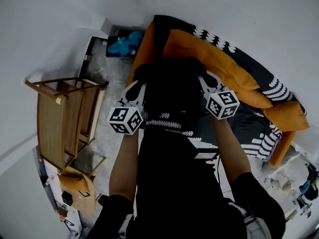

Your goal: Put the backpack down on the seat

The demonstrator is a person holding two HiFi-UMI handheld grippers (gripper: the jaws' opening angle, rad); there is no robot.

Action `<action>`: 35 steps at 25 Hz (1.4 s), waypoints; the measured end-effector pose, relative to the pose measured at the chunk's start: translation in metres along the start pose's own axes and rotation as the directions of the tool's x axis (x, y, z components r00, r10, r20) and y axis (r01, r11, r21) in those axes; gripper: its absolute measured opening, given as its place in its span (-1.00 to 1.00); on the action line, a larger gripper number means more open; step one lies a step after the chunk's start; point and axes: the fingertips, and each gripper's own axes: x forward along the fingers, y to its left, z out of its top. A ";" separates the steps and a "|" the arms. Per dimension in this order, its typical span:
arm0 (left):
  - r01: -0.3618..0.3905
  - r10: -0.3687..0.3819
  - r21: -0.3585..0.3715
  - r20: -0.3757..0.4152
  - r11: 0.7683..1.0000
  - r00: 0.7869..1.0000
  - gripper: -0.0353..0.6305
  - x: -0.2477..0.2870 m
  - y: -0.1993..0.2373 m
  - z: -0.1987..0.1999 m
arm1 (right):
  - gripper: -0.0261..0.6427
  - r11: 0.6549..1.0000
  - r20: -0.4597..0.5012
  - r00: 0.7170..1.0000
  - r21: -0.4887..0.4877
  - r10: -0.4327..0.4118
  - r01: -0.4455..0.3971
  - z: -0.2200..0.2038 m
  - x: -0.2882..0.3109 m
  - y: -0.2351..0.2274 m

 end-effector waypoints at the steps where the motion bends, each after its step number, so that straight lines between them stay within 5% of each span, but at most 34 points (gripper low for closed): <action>1: -0.005 0.005 -0.004 -0.003 1.000 1.000 -0.75 0.003 0.002 -0.001 | -0.79 1.000 -0.006 1.000 0.000 -0.003 0.003 -0.001 0.004 -0.002; 17: -0.170 0.169 -0.009 -0.050 0.985 0.984 -0.73 0.041 0.039 -0.026 | -0.78 0.993 -0.068 0.990 -0.023 -0.121 0.119 -0.030 0.049 -0.028; 35: -0.206 0.203 -0.021 -0.093 0.978 0.975 -0.70 0.059 0.050 -0.046 | -0.78 0.994 -0.123 0.986 -0.022 -0.110 0.108 -0.053 0.063 -0.041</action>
